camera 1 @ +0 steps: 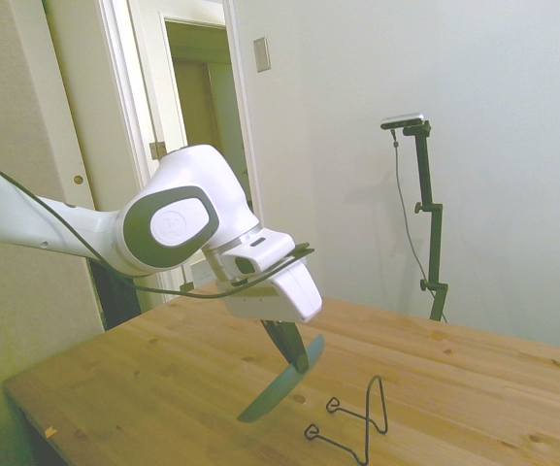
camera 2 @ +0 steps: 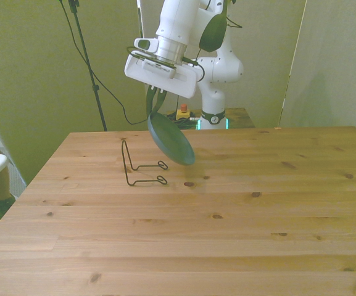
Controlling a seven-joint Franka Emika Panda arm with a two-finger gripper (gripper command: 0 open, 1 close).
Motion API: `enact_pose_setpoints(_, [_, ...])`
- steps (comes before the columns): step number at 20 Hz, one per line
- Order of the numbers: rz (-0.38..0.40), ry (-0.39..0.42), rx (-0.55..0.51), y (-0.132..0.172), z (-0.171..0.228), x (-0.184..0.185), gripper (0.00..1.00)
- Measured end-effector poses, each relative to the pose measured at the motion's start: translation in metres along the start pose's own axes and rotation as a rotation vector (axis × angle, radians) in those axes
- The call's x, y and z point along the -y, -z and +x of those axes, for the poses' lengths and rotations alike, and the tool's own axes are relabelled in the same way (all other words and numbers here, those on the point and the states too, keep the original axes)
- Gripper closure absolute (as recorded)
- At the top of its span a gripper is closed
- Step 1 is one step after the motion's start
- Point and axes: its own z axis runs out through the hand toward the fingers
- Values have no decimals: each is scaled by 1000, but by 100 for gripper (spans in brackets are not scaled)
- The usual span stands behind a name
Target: Load the plate
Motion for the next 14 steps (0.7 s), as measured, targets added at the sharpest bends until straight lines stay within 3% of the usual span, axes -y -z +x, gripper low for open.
enact_pose_setpoints(14, [-85, -91, -180, 35, 50, -43, 100])
